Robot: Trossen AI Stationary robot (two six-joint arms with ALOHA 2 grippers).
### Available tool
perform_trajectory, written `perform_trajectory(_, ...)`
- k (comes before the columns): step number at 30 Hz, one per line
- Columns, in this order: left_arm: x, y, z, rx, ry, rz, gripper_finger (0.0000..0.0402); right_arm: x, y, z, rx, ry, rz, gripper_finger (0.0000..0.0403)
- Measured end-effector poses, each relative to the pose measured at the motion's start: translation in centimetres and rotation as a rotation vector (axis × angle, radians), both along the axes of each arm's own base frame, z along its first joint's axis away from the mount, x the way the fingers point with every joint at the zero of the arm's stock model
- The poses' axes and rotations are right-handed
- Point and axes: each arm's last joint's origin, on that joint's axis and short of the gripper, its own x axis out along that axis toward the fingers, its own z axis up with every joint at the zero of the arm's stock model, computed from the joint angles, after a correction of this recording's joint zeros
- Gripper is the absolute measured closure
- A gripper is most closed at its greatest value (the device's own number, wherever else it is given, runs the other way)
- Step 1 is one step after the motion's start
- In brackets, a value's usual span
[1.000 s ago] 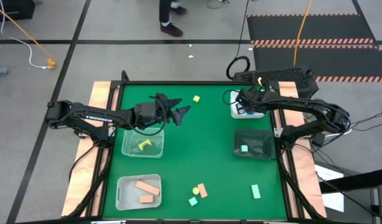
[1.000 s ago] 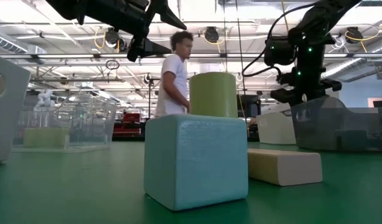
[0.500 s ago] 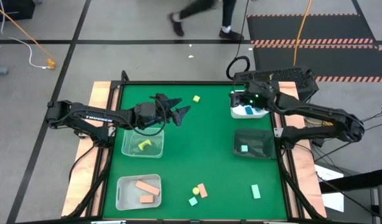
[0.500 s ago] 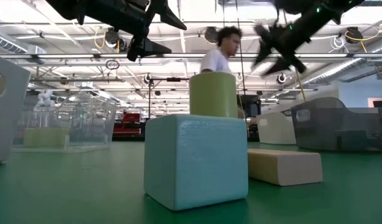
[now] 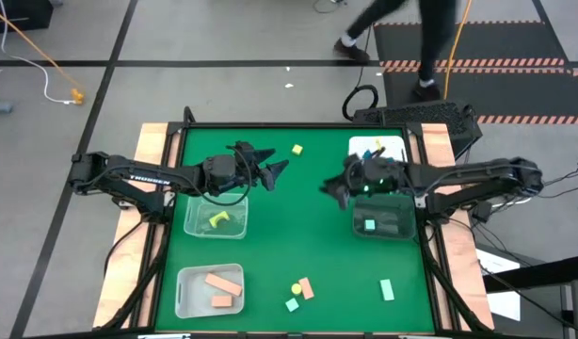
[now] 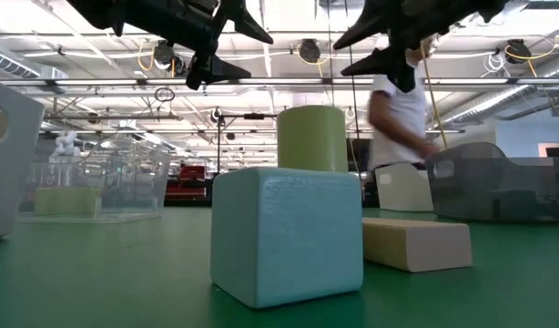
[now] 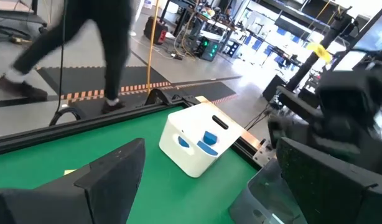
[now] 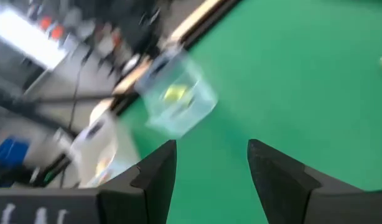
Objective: Sort & place blocks by color
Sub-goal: Put the green block into the transparent bin
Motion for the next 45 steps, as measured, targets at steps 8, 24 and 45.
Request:
perform_trajectory(8,0.1,-0.4,0.0,-0.036,-0.017,-0.050,0.0041,0.8,2.6,-1.1,0.031,0.049,0.290,0.0216)
perform_trajectory(24,0.2,-6.0,0.0,-0.321,-0.116,-0.268,0.0041,1.0,5.9,-0.4,-0.264,-0.069,0.487,0.0216)
perform_trajectory(45,-2.5,-15.7,0.6,-0.424,-0.149,-0.548,0.0041,6.9,14.3,-8.1,-0.440,-0.291,0.609,0.0216)
